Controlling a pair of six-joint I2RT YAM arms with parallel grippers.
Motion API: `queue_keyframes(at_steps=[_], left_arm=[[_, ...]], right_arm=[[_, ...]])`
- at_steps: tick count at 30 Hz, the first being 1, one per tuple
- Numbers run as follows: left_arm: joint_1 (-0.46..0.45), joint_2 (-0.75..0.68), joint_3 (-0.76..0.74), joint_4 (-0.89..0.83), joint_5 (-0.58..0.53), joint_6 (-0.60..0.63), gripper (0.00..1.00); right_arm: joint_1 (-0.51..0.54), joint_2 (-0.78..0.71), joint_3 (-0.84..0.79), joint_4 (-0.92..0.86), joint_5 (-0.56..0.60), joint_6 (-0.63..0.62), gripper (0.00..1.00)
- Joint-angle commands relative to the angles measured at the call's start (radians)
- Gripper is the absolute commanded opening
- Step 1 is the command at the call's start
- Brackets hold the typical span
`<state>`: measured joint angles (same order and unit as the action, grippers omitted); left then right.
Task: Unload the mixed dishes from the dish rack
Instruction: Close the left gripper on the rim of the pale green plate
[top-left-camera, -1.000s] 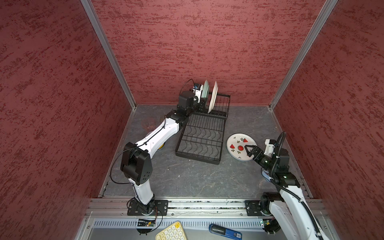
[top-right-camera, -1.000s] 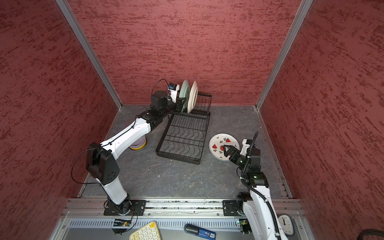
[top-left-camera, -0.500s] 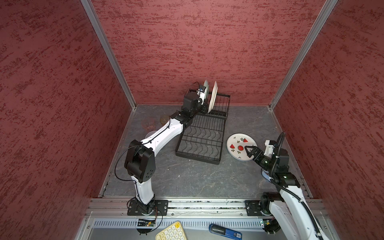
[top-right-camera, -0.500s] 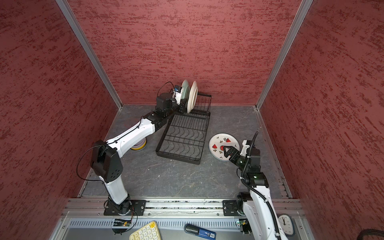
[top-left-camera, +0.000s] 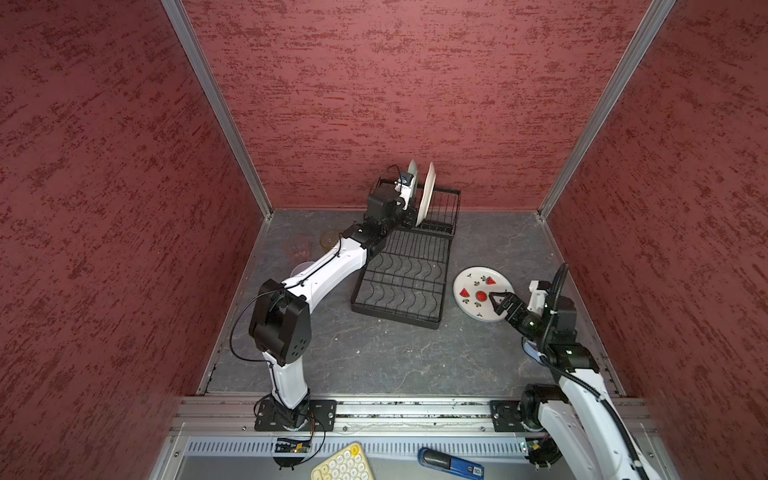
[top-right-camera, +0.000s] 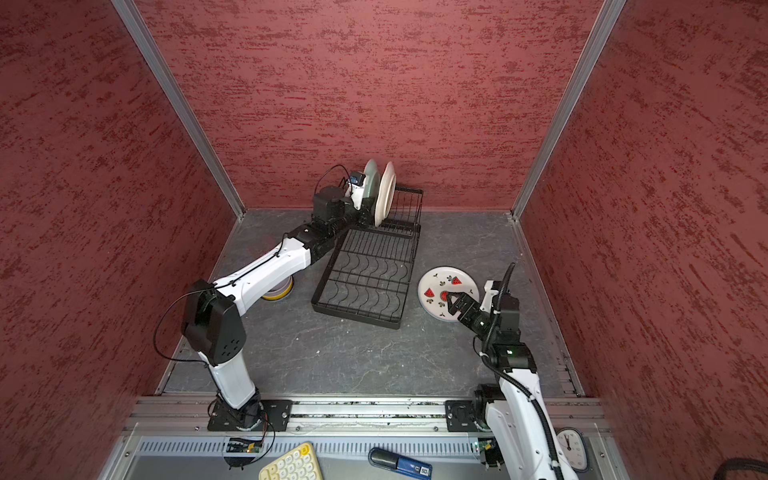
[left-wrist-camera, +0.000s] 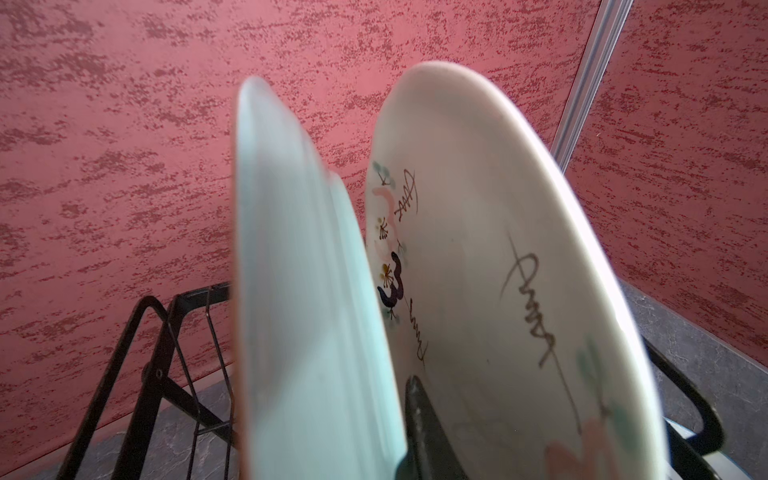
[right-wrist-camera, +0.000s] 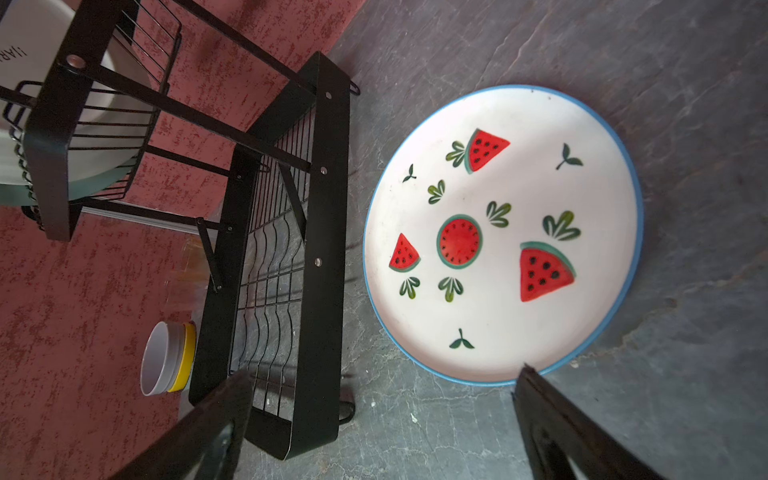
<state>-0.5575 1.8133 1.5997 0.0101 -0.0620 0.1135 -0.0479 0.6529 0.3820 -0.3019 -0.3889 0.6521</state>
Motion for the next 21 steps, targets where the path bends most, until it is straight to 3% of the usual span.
queue_keyframes(at_steps=[1,6,14,21], left_arm=[[0.001,-0.032,0.000,0.049,-0.027,0.053,0.22],[-0.001,-0.025,-0.003,0.042,-0.020,0.049,0.19],[-0.002,-0.017,0.001,0.046,-0.012,0.048,0.00],[-0.002,-0.026,0.000,0.060,-0.026,0.054,0.00]], right_arm=[[-0.003,-0.001,-0.005,0.032,0.012,0.008,0.99],[-0.003,-0.009,-0.009,0.033,0.008,0.014,0.99],[-0.003,0.000,-0.011,0.037,0.012,0.015,0.99],[-0.002,0.023,-0.011,0.048,0.009,0.012,0.99]])
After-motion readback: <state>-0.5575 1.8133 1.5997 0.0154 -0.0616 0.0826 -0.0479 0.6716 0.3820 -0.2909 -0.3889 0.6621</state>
